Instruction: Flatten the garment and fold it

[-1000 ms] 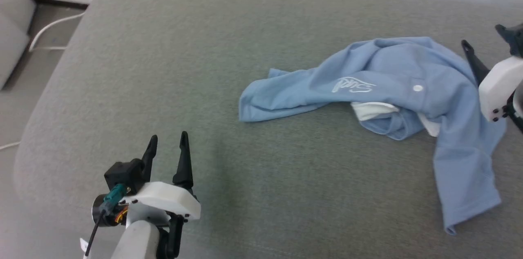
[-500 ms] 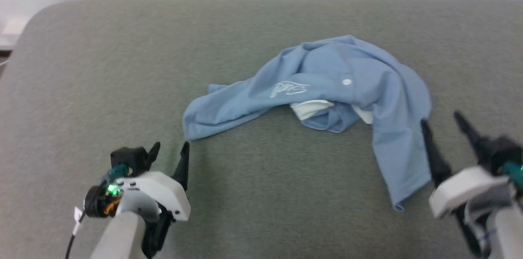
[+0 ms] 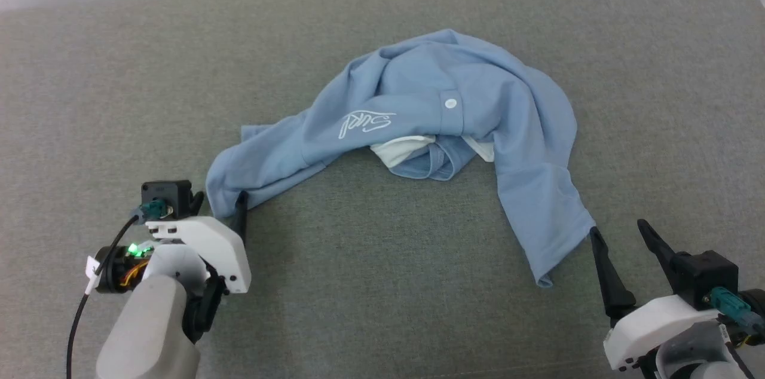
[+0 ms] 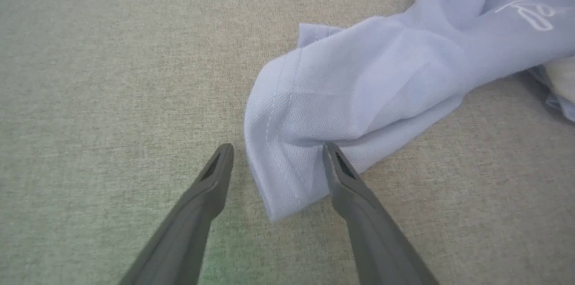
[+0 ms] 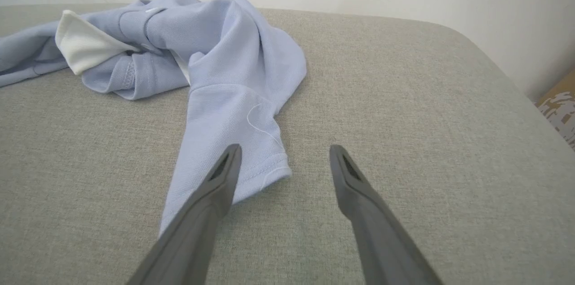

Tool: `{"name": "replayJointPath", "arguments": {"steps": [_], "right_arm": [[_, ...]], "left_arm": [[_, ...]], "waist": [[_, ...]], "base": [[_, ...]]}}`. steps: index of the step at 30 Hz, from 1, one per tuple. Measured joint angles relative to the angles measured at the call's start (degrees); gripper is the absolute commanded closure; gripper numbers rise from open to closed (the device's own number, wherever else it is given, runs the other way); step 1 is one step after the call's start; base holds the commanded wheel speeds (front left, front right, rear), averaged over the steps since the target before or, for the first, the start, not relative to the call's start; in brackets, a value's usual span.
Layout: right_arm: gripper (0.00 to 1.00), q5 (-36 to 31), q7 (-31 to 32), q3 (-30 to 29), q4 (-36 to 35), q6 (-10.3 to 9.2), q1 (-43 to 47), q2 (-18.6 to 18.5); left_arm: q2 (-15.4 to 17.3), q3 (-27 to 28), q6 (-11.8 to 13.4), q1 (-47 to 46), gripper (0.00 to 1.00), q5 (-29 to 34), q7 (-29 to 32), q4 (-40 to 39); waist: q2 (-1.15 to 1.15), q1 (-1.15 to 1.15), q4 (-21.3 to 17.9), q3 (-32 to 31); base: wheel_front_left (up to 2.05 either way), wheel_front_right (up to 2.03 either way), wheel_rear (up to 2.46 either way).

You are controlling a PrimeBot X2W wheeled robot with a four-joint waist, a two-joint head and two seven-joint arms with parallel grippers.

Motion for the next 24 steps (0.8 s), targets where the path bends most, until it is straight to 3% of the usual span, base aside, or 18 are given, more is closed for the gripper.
{"name": "replayJointPath", "arguments": {"steps": [9,10,11,15,19,21,24], "right_arm": [[0.00,0.0,0.0,-0.5,0.0,0.00,-0.1,0.5],[0.00,0.0,0.0,-0.7,0.0,0.00,-0.1,0.5],[0.00,0.0,0.0,-0.7,0.0,0.00,-0.1,0.5],[0.00,0.2,1.1,-1.3,0.3,0.00,-1.0,0.2],[0.00,1.7,3.1,-1.4,0.5,0.00,-1.7,-0.6],[0.00,3.2,6.6,-1.5,1.1,0.00,-2.3,-1.8],[0.00,5.4,10.7,-1.2,2.3,0.00,-3.0,-2.7]], "left_arm": [[1.0,-1.1,1.4,-3.3,0.00,1.0,3.5,3.9],[1.0,-1.4,1.2,-3.7,0.14,1.0,4.5,3.9],[1.0,-1.4,1.2,-3.7,1.00,1.0,4.5,3.9],[0.5,-1.0,0.3,-3.8,1.00,-0.1,3.0,2.9],[-0.4,1.0,2.1,-1.5,1.00,-1.2,-2.3,0.9],[-0.5,3.5,3.5,0.4,1.00,-2.4,-7.3,-2.2],[-0.5,4.8,4.4,2.2,1.00,-2.9,-9.9,-5.9]], "waist": [[0.00,-0.01,-1.3,2.5],[0.00,-0.01,-1.2,2.7],[0.00,-0.01,-1.2,2.7],[0.00,0.01,-0.2,2.4],[0.00,0.00,0.8,1.7],[0.00,0.01,2.1,1.0],[0.00,0.00,3.8,0.3]], "base": [[0.00,0.00,0.00],[0.00,0.00,0.00],[0.00,0.00,0.00],[0.00,0.00,0.00],[0.00,0.00,0.00],[0.00,0.00,0.00],[0.00,0.00,0.00]]}}
